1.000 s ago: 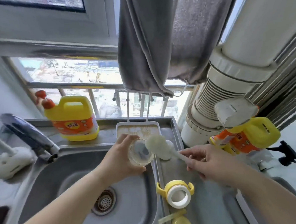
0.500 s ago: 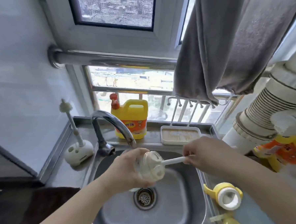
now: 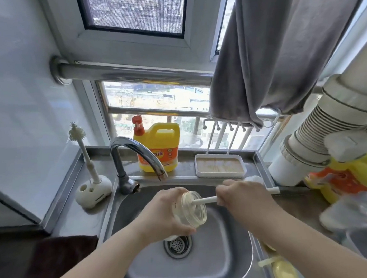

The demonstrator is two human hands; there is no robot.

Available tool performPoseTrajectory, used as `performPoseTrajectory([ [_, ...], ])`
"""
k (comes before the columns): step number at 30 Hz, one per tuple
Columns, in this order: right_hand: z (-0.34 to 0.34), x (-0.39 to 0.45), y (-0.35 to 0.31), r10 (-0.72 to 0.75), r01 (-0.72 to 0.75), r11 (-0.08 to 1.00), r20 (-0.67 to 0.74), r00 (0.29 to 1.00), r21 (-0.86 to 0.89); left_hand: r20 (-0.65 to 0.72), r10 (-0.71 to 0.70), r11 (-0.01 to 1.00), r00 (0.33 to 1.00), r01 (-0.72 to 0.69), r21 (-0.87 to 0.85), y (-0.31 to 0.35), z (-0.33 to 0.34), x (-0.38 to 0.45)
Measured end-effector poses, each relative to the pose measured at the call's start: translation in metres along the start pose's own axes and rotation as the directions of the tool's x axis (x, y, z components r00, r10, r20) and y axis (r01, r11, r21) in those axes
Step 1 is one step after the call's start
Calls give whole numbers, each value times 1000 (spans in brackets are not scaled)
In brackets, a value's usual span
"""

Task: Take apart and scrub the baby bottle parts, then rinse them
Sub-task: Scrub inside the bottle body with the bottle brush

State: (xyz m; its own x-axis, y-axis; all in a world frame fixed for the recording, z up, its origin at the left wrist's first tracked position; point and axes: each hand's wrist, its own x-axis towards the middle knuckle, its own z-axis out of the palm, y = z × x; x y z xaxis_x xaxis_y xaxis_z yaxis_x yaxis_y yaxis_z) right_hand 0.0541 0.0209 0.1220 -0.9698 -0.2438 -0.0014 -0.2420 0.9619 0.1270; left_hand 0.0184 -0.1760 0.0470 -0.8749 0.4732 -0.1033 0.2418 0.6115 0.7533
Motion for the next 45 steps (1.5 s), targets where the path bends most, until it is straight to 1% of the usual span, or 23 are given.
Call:
performPoseTrajectory([
  [1, -2, 2, 5, -5, 5, 1000, -18, 1000, 20, -3, 7, 999, 1000, -6, 42, 1, 1, -1],
  [3, -11, 2, 17, 16, -23, 993, 54, 998, 116, -44, 22, 995, 999, -18, 96, 4, 5, -1],
  [4, -14, 2, 19, 39, -54, 988, 109, 993, 142, -76, 25, 996, 997, -18, 91, 7, 7, 1],
  [6, -8, 4, 15, 61, -90, 980, 162, 985, 178, -112, 27, 998, 993, -21, 62, 19, 13, 4],
  [8, 2, 3, 11, 69, -116, 974, 236, 969, 193, -112, 45, 995, 993, -35, 94, 24, 17, 6],
  [10, 1, 3, 20, 111, -188, 954, 306, 945, 235, -123, 24, 993, 992, -10, 114, 22, 18, 5],
  [11, -2, 1, 27, 131, -217, 943, 318, 939, 251, -131, 20, 993, 991, -5, 118, 20, 17, 5],
  [13, -6, 1, 35, 124, -201, 955, 326, 937, 216, -126, 48, 990, 991, -31, 140, 22, 20, 8],
  [16, -1, 6, 29, 87, -145, 981, 370, 925, 131, -72, 94, 972, 993, -76, 220, 32, 30, 13],
  [19, -3, 8, 34, 129, -193, 975, 433, 892, 107, -84, 92, 976, 992, -73, 206, 28, 32, 15],
  [21, -9, 5, 48, 130, -204, 969, 415, 900, 139, -109, 100, 977, 989, -77, 198, 28, 30, 15],
  [23, -15, 3, 51, 111, -179, 969, 344, 932, 173, -135, 124, 973, 983, -93, 213, 35, 31, 20],
  [26, -12, 0, 42, 93, -138, 974, 240, 966, 179, -119, 156, 953, 981, -117, 281, 44, 32, 29],
  [27, -13, -1, 42, 94, -136, 977, 247, 964, 163, -120, 155, 950, 981, -115, 289, 43, 32, 30],
  [30, -22, -2, 56, 130, -179, 972, 290, 948, 150, -165, 117, 969, 979, -76, 237, 39, 32, 32],
  [33, -17, -1, 53, 147, -184, 973, 243, 959, 140, -179, 124, 963, 976, -76, 257, 49, 36, 36],
  [34, -14, -1, 48, 145, -190, 970, 262, 954, 152, -170, 125, 958, 977, -75, 276, 51, 37, 37],
  [36, -14, -1, 48, 143, -220, 956, 344, 928, 196, -170, 117, 952, 979, -62, 301, 49, 35, 38],
  [38, -24, 0, 56, 155, -268, 934, 407, 900, 237, -190, 108, 957, 976, -50, 286, 47, 33, 38],
  [40, -29, 1, 60, 153, -267, 936, 419, 895, 229, -200, 128, 958, 971, -69, 277, 51, 35, 39],
  [42, -23, 2, 55, 144, -248, 948, 428, 893, 198, -166, 160, 943, 973, -101, 317, 56, 37, 40],
  [45, -26, 0, 57, 138, -261, 942, 468, 873, 209, -153, 144, 940, 978, -87, 330, 52, 36, 40],
])
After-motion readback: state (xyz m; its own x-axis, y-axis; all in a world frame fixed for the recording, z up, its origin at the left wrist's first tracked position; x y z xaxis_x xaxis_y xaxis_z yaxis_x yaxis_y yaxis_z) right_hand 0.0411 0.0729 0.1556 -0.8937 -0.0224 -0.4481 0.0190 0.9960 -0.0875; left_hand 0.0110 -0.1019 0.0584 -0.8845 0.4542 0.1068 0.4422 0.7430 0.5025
